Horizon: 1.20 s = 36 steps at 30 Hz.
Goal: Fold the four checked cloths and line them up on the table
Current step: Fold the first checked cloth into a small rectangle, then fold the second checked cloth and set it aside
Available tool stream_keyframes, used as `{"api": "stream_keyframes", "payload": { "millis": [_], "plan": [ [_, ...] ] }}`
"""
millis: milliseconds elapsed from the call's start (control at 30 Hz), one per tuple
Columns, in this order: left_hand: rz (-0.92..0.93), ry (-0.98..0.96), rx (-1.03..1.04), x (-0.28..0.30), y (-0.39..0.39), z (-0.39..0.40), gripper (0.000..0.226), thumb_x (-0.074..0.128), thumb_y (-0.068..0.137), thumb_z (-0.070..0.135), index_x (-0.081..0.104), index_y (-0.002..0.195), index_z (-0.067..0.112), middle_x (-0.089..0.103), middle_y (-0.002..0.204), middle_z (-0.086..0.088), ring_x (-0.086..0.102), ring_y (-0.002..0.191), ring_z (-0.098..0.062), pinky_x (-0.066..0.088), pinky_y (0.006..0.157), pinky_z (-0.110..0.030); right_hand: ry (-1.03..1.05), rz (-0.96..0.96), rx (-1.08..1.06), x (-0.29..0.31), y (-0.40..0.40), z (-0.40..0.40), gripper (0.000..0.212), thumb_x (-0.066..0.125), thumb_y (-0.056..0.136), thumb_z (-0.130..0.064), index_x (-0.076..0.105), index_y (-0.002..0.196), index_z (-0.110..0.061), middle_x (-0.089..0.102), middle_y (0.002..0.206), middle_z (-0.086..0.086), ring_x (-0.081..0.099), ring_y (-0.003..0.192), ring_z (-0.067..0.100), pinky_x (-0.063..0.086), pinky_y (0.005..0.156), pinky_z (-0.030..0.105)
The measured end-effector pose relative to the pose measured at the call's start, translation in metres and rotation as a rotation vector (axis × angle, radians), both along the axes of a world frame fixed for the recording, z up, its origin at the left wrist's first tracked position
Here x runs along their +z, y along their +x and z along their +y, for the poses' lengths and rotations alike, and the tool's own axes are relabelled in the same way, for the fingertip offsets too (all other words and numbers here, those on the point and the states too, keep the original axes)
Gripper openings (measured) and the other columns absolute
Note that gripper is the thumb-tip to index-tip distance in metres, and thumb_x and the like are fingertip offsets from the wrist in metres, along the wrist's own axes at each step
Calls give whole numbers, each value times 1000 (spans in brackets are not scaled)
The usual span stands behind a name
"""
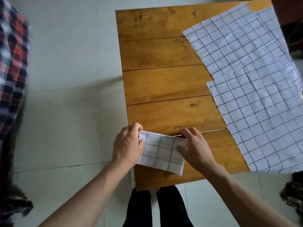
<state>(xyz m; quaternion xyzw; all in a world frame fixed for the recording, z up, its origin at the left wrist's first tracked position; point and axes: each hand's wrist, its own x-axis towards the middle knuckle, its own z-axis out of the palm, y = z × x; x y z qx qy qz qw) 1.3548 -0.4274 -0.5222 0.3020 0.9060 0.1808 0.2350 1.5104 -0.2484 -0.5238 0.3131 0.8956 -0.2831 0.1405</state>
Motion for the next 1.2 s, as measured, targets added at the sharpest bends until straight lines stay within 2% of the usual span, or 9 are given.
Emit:
{"api": "stream_keyframes", "payload": {
  "millis": [133,300,467,633,800,867,967,1100,1200],
  "plan": [
    [126,-43,-59,-9,6,-4,46,87,70,23,56,104,17,58,103,-4,56,87,-20,37,65,-23,83,14,70,-3,3,0,55,82,75,-29,58,124,-21,54,118,3,51,105,23,52,85,38],
    [123,-23,-15,19,-1,-1,41,83,75,27,57,106,19,58,107,-3,58,92,-20,48,68,-26,61,57,37,29,-14,12,52,80,79,-32,58,124,-18,56,119,4,54,106,22,52,87,34],
    [108,10,-13,89,-15,18,37,80,79,27,56,107,21,60,108,0,56,101,-22,49,78,-33,54,100,59,105,-37,25,47,71,87,-36,56,128,-19,56,125,4,54,113,22,48,90,33],
    [115,0,-76,186,-18,37,41,68,87,43,52,121,26,53,125,2,50,114,-23,46,90,-41,107,-18,188,205,-49,34,72,66,88,-46,28,147,-30,38,145,5,44,125,26,48,97,43],
    [174,14,-146,285,-16,33,47,57,91,54,50,130,29,47,137,3,45,123,-22,41,96,-41,258,-47,316,311,-32,33,72,61,89,-52,25,148,-31,30,151,6,36,135,29,44,101,49],
    [195,58,-193,317,-12,37,48,55,92,55,48,132,28,46,140,2,43,125,-21,39,97,-39,332,-53,263,343,-16,31,72,59,88,-57,29,148,-31,31,153,6,32,138,28,41,103,49],
    [173,96,-291,349,-4,45,47,52,93,56,47,132,30,45,141,4,43,126,-19,36,95,-34,374,-63,66,376,17,23,75,57,85,-64,30,148,-32,31,155,4,28,142,27,36,109,50],
    [161,218,-424,366,8,70,44,52,92,57,52,127,30,48,135,6,46,122,-18,46,97,-41,381,-28,-176,403,63,14,74,53,87,-66,30,149,-32,31,156,2,29,143,25,37,112,48],
    [176,303,-532,381,36,93,40,54,92,54,54,123,27,52,130,4,46,119,-18,46,97,-43,405,-15,-306,426,104,7,70,51,89,-64,32,148,-32,33,155,1,29,142,24,36,110,45]
  ]
}}
